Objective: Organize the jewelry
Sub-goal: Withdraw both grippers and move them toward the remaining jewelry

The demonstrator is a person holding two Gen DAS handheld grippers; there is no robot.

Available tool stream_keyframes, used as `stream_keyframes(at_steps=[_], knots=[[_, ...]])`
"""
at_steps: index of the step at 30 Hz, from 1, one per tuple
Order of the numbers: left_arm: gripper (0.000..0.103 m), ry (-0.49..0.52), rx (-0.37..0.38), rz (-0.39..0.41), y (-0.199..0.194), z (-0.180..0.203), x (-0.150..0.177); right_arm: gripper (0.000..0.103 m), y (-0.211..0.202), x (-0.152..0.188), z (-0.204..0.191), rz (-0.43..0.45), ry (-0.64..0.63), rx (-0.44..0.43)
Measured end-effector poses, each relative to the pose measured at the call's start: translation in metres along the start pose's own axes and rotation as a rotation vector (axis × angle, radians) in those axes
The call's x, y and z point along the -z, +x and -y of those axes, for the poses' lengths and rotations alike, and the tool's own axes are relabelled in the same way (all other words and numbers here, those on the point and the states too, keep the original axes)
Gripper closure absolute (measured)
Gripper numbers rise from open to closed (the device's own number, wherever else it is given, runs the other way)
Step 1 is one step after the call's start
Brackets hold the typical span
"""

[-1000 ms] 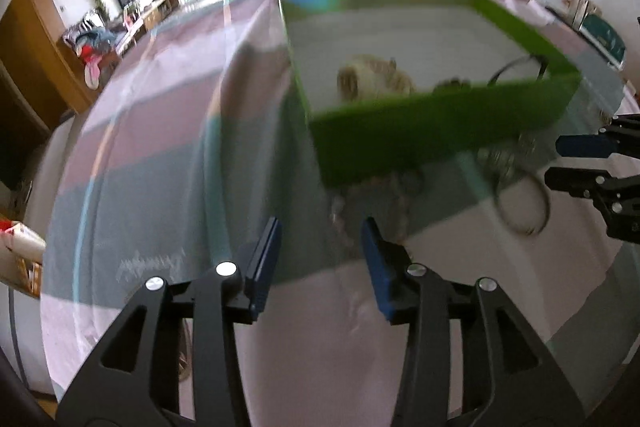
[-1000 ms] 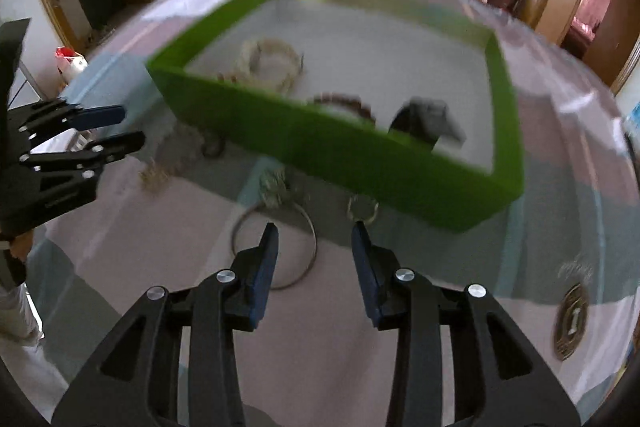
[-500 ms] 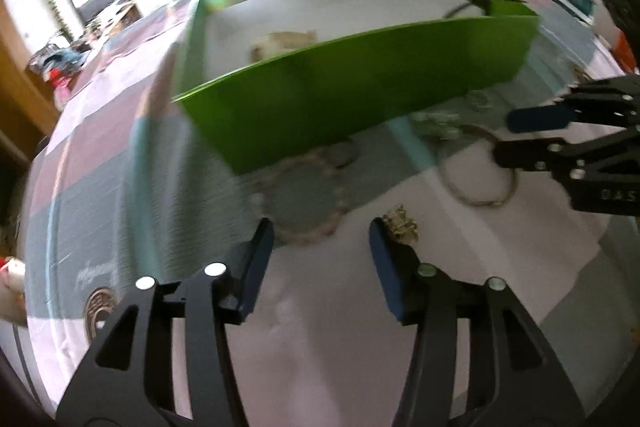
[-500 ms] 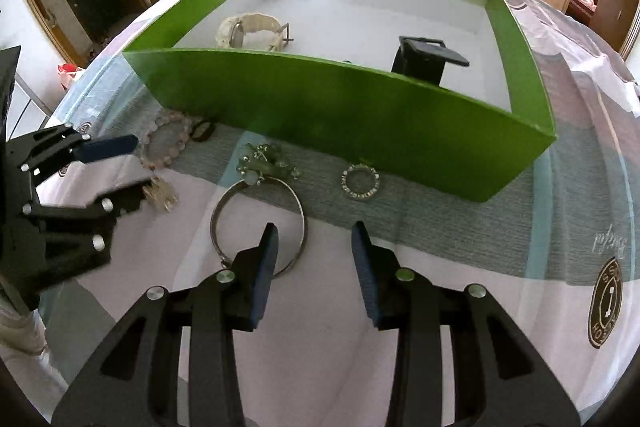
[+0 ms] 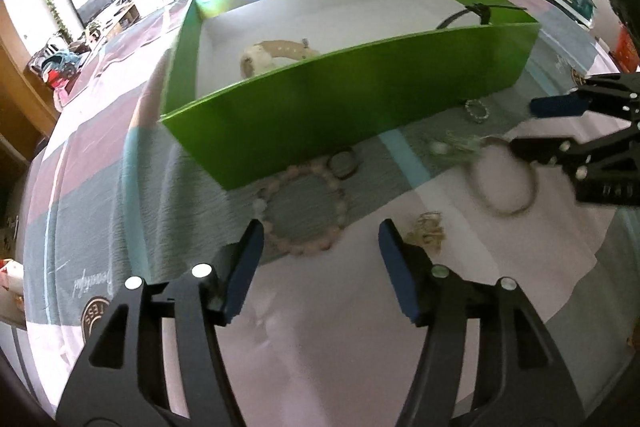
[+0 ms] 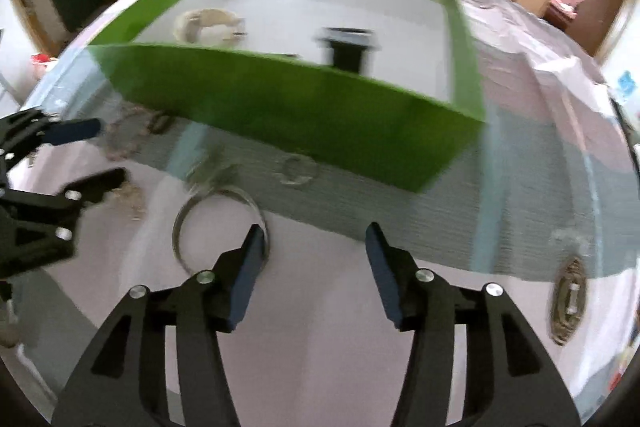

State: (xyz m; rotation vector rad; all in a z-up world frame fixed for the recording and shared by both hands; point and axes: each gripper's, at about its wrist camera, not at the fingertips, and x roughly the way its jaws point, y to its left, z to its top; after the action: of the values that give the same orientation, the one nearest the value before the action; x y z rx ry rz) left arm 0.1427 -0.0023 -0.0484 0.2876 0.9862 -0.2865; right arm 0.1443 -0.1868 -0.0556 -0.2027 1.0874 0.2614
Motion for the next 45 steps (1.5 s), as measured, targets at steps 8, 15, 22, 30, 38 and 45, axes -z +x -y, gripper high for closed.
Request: stream_keyframes(at_steps=[8,15,22,30,38,45], knots=[[0.041,-0.007,0.000,0.003,0.005,-0.004,-0.010,0.051,-0.025,0.002,0.012,0.079,0.036,-0.122],[0.041,-0.032,0.018,0.002,0.012,-0.009,-0.011,0.057,-0.011,-0.008,-0.027,0.056,-0.100,-0.145],[0.053,-0.062,0.030,0.010,0.013,-0.014,-0.009,0.083,-0.008,-0.008,-0.028,0.070,-0.082,-0.141],[0.081,-0.059,0.044,0.013,0.011,-0.013,-0.008,0.083,-0.035,-0.007,0.011,0.149,0.037,-0.139],[0.071,0.009,0.093,0.004,0.004,0.007,-0.001,0.083,-0.022,-0.007,0.040,0.102,0.137,-0.059],[0.058,-0.045,0.063,0.006,0.008,-0.004,-0.006,0.073,-0.015,-0.002,0.052,0.073,0.183,-0.058]])
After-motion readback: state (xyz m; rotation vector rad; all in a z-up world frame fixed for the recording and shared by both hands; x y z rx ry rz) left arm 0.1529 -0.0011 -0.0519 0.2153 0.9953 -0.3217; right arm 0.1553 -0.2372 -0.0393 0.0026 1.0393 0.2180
